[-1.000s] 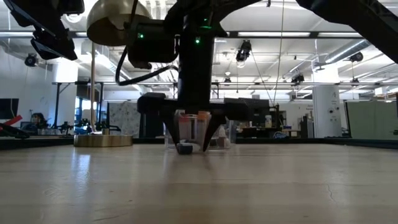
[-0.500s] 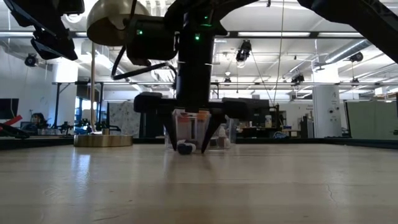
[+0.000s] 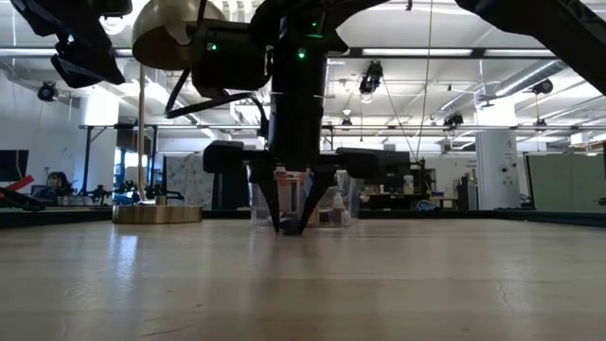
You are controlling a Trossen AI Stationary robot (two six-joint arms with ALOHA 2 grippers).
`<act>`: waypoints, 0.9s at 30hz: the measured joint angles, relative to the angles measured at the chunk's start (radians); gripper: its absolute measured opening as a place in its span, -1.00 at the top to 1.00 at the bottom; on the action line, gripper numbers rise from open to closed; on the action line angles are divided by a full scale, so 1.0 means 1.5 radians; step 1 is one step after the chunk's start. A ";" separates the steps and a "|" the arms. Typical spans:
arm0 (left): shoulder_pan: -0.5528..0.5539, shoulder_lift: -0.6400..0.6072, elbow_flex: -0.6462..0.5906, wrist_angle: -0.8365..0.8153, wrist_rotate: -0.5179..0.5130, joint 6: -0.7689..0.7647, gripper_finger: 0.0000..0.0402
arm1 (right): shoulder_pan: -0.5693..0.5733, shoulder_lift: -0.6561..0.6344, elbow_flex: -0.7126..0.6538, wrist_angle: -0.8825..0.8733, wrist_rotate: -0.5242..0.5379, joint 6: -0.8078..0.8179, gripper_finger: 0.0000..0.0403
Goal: Pick & Place food coloring
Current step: Put the small blue food coloring bottle into the transparent bin
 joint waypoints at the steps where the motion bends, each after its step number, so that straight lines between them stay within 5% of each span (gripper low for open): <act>1: 0.000 0.000 0.000 0.003 0.000 0.000 0.04 | 0.001 0.000 0.000 0.000 -0.001 -0.009 0.49; 10: 0.000 0.001 -0.003 0.003 -0.005 -0.001 0.04 | 0.029 -0.054 -0.001 -0.075 0.032 -0.083 0.67; 17: -0.001 0.004 -0.003 0.036 -0.017 0.002 0.04 | 0.052 -0.224 -0.001 -0.139 0.193 -0.128 0.63; 20: -0.001 0.004 -0.003 0.055 -0.019 0.004 0.04 | 0.003 -0.286 -0.004 -0.158 0.236 -0.151 0.63; 27: -0.001 0.004 -0.003 0.085 -0.023 0.004 0.04 | -0.127 -0.326 -0.014 -0.150 0.203 -0.266 0.47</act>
